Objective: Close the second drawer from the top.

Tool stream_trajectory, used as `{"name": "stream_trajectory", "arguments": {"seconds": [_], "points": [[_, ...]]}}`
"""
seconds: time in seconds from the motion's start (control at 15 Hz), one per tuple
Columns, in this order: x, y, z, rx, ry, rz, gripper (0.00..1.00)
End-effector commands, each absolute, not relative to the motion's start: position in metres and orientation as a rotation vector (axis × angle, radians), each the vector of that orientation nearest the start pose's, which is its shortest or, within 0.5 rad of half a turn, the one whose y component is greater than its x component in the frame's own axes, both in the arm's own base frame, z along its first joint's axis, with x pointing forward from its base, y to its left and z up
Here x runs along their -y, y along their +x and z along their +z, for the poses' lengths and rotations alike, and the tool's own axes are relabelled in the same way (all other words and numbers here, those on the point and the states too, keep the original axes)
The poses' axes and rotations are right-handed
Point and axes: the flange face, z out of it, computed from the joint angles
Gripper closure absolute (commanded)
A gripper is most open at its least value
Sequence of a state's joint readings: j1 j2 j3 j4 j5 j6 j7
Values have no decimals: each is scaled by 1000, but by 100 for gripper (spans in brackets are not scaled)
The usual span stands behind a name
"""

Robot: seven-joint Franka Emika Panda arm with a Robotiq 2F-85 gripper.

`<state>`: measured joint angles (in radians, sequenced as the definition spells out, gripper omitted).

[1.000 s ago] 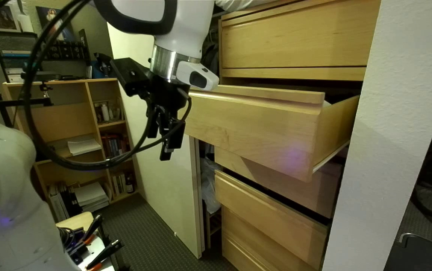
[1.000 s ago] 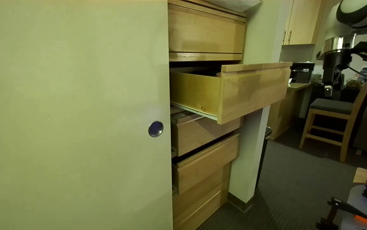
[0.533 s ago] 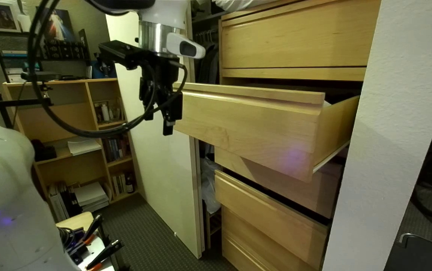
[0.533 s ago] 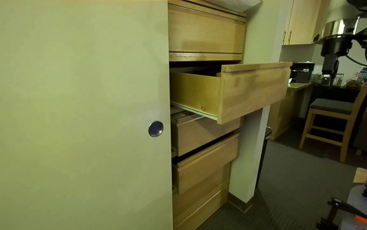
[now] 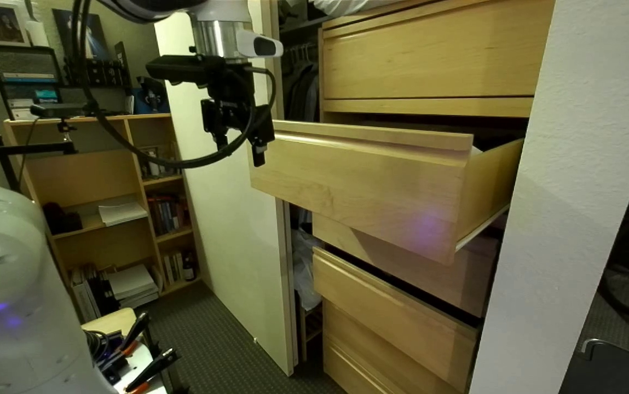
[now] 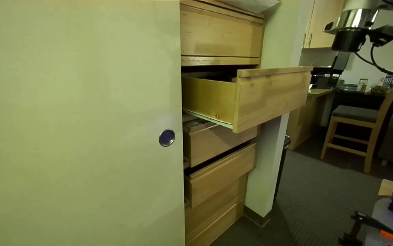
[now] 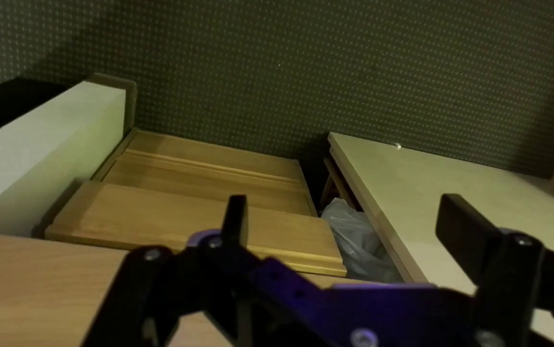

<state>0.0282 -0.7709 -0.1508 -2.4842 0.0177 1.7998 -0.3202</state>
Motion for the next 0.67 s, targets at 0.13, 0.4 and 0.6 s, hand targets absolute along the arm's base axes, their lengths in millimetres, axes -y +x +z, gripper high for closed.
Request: {"name": "stream_trajectory", "arguments": {"seconds": [0.13,0.4,0.6], "points": [[6,341,536,512,-3022,-284,0],[-21,365,529,544,-3041,-349,0],[-28,392,522,478,-3063,-361,0]]}}
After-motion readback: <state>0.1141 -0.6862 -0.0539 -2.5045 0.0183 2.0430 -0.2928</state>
